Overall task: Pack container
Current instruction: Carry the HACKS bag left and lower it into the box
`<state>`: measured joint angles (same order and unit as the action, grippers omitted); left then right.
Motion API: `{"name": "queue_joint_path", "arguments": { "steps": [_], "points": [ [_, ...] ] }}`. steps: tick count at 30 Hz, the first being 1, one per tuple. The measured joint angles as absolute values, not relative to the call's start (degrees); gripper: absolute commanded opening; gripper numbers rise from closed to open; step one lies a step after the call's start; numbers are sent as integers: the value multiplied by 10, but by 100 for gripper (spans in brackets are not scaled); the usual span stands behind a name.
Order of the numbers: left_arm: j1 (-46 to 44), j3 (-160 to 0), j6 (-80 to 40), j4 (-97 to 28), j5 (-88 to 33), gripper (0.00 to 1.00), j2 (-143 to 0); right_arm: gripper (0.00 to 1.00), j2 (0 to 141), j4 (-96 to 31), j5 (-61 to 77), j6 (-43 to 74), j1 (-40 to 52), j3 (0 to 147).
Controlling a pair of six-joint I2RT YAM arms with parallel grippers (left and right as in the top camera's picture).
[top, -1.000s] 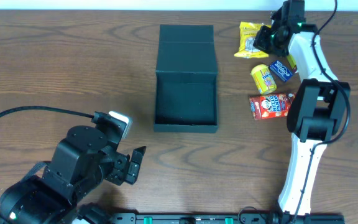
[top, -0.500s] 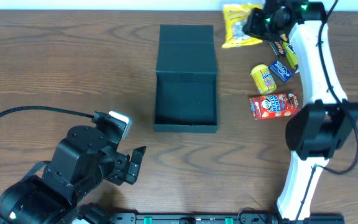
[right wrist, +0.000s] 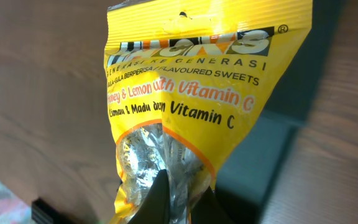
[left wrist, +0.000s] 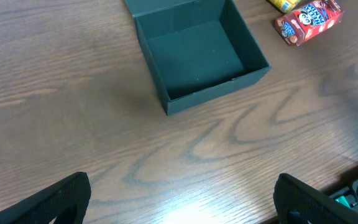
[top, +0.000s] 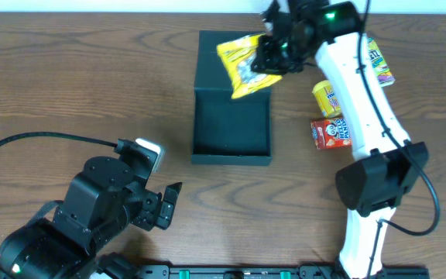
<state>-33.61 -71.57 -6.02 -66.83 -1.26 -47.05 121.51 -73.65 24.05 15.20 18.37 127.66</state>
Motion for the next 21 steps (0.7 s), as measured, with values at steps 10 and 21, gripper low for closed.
{"name": "queue_joint_path", "arguments": {
  "steps": [10, 21],
  "points": [
    [-336, -716, -60, -668, -13, 95, -470, 2, 1215, -696, 211, 220, 282, 1249],
    [-336, -716, -60, -668, -13, 95, -470, 1, 1215, -642, 170, 319, 312, 1126]
  ]
}}
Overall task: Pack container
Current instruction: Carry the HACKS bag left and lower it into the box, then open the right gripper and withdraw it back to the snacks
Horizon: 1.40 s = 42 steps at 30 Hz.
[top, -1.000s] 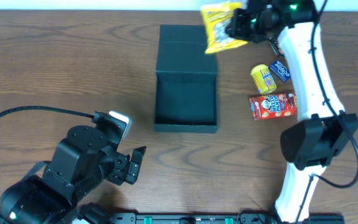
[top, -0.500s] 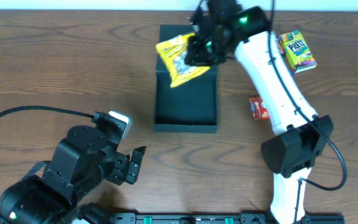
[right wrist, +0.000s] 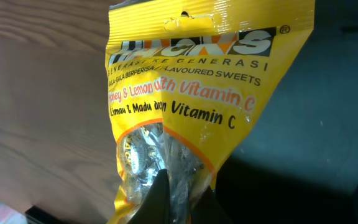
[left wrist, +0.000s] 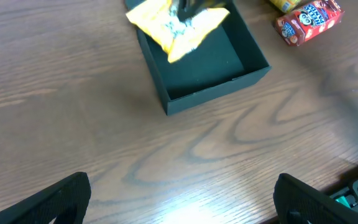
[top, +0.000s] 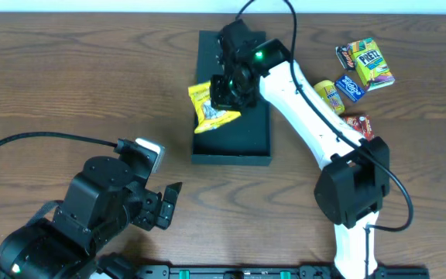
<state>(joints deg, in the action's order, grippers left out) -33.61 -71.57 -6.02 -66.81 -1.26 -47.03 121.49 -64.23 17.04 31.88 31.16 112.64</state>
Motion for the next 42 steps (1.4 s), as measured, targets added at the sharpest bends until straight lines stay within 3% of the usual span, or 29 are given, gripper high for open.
{"name": "queue_joint_path", "arguments": {
  "steps": [14, 17, 20, 25, 27, 28, 30, 31, 32, 42],
  "points": [
    [-336, -716, -60, -668, -13, 95, -470, 2, 1215, -594, 153, 354, 333, 1046],
    [-336, -716, -60, -668, -13, 95, -470, 51, 1215, -597, 145, 358, 339, 1040],
    [-336, -716, -60, -668, -13, 95, -470, 66, 1215, -606, 142, 360, 340, 1035],
    [-336, -716, -60, -668, -13, 95, -470, 64, 1215, -619, 139, 356, 340, 1035],
    [-336, -716, -60, -668, -13, 95, -470, 59, 1215, -621, 139, 355, 340, 1035],
    [-336, -716, -60, -668, -13, 95, -470, 54, 1215, -621, 138, 352, 340, 1035],
    [-336, -716, -60, -668, -13, 95, -470, 29, 1215, -617, 138, 342, 340, 1035],
    [-336, -716, -60, -668, -13, 95, -470, 11, 1215, -615, 136, 339, 340, 1035],
    [-336, -716, -60, -668, -13, 95, -470, 2, 1215, -612, 133, 335, 340, 1035],
    [-336, -716, -60, -668, -13, 95, -470, 2, 1215, -561, 44, 309, 343, 1020]
  ]
}}
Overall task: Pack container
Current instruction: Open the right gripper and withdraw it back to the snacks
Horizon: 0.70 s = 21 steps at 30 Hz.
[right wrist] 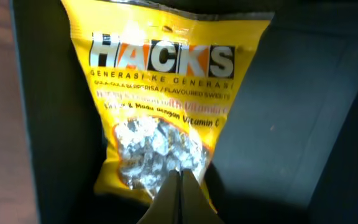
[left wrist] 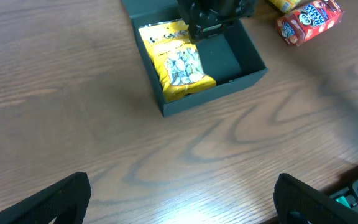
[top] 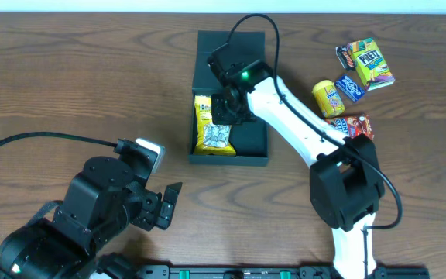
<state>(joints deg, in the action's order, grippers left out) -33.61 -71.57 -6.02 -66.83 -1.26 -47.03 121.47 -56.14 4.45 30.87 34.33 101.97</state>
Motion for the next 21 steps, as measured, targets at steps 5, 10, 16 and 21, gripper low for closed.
{"name": "queue_joint_path", "arguments": {
  "steps": [5, 10, 16, 21],
  "points": [
    [-336, -716, -60, -668, -13, 95, -470, 1, 1215, -498, 31, 298, 344, 971],
    [-336, -716, -60, -668, -13, 95, -470, 1, 1215, -456, 29, 295, 344, 933],
    [-336, -716, -60, -668, -13, 95, -470, 2, 1215, -410, 30, 290, 344, 897],
    [-336, -716, -60, -668, -13, 96, -470, 1, 1215, -396, 32, 277, 344, 880]
  ]
}}
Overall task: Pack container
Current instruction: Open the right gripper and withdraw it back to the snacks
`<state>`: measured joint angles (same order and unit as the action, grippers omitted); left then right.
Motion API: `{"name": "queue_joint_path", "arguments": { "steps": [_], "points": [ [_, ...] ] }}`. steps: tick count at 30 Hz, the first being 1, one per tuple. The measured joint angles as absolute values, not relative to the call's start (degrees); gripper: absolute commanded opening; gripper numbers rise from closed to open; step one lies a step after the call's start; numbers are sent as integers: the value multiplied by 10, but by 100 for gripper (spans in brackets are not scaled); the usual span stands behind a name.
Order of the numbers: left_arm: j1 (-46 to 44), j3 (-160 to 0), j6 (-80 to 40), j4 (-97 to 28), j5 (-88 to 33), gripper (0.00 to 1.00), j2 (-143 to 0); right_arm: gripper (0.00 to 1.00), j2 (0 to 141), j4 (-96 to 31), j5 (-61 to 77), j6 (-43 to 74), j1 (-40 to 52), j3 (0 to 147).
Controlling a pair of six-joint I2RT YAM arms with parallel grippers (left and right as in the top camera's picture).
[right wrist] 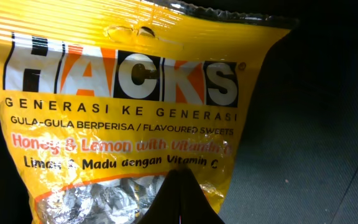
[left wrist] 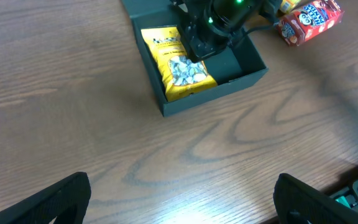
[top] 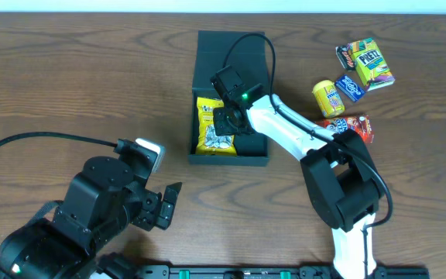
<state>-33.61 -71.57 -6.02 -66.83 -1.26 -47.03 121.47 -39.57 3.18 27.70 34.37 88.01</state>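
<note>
The dark green box (top: pixel 231 160) stands open at mid table, also seen in the left wrist view (left wrist: pixel 253 67). A yellow Hacks sweets bag (top: pixel 210 130) lies flat in the left half of the box, filling the right wrist view (right wrist: pixel 123 106). My right gripper (top: pixel 228 122) is down inside the box, its jaws (right wrist: pixel 179 178) pinched together on the bag's lower middle. Low at the near left of the table, my left gripper (left wrist: pixel 182 185) is open with nothing between its fingers.
The box lid (top: pixel 231 50) lies open flat behind the box. Right of the box lie a yellow tin (top: pixel 327 98), a red snack packet (top: pixel 348 126), a small blue packet (top: pixel 353 87) and a green-yellow packet (top: pixel 370 63). The right half of the box floor (right wrist: pixel 316 124) is bare.
My right gripper has moved lower and nearer the front of the box, closer onto the bag. The bag has shifted a little within the left half. The left arm is unchanged.
My right gripper held the yellow bag in the air over the box lid. Then it held the bag above the box's left rim. Then the bag lay inside the box's left half, where it stays now with the gripper pressed closer.
</note>
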Motion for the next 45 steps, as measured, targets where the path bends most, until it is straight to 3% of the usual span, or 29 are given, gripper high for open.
{"name": "queue_joint_path", "arguments": {
  "steps": [12, 16, 17, 19, 21, 23, 25, 36, 45],
  "points": [
    [-336, -716, -60, -668, -13, 95, -470, 1, 1188, -403, 58, 229, 343, 880],
    [-336, -716, -60, -668, -13, 95, -470, 14, 1120, -402, 60, 207, 339, 880],
    [-336, -716, -60, -668, -13, 95, -470, 18, 1098, -400, 60, 201, 336, 880],
    [-336, -716, -60, -668, -13, 95, -470, 36, 1057, -397, 58, 191, 325, 882],
    [-336, -716, -60, -668, -13, 95, -470, 56, 1020, -397, 53, 182, 306, 883],
    [-336, -716, -60, -668, -13, 95, -470, 83, 989, -396, 46, 173, 282, 884],
    [-336, -716, -60, -668, -13, 95, -470, 99, 965, -396, 42, 161, 253, 884],
    [-336, -716, -60, -668, -13, 95, -470, 99, 923, -399, 26, 73, 73, 884],
    [-336, -716, -60, -668, -13, 95, -470, 99, 924, -383, -65, 5, -40, 884]
  ]
}}
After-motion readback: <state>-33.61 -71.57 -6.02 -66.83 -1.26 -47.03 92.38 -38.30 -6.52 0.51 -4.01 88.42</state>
